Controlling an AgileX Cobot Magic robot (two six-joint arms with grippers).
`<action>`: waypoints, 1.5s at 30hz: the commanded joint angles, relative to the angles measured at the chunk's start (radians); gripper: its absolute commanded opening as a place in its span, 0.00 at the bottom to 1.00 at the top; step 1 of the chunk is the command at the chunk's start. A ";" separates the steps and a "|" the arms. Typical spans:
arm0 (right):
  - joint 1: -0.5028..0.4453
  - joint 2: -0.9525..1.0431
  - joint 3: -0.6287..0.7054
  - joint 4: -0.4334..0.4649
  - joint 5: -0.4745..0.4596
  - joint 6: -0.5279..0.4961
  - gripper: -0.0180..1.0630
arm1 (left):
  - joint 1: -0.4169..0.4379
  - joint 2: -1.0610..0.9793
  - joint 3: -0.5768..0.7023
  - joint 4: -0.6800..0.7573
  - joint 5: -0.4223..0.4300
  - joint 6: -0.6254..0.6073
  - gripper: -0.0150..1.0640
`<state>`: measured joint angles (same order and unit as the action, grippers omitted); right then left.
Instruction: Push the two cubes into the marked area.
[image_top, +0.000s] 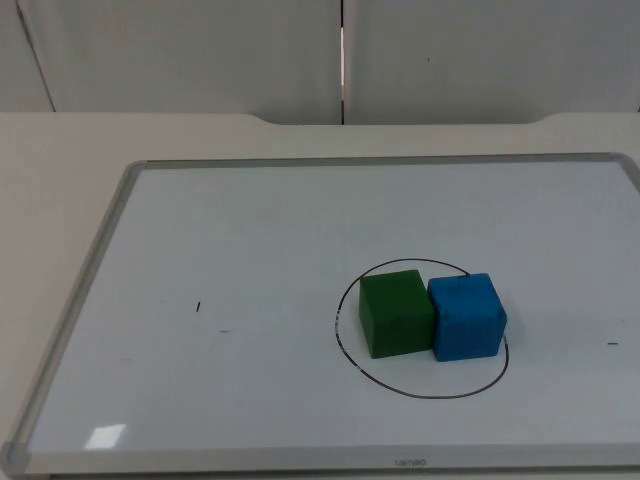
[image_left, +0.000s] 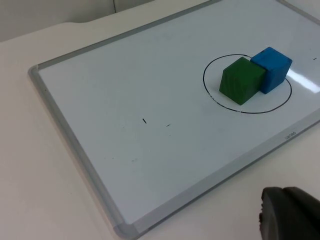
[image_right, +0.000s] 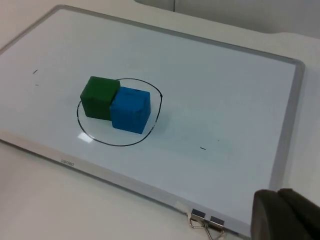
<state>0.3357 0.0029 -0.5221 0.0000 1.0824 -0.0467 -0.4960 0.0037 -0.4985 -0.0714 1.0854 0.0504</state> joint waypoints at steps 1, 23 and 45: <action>-0.003 -0.003 0.006 -0.028 -0.002 0.035 0.04 | -0.004 -0.004 0.005 0.008 -0.011 -0.007 0.02; -0.003 -0.003 0.006 -0.039 -0.002 0.047 0.66 | -0.004 -0.004 0.005 0.008 -0.011 -0.007 0.87; -0.003 -0.003 0.006 -0.037 -0.002 0.047 0.99 | -0.004 -0.004 0.005 0.008 -0.011 -0.007 0.99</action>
<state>0.3357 0.0029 -0.5221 -0.0340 1.0824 0.0000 -0.4960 0.0037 -0.4985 -0.0694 1.0854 0.0504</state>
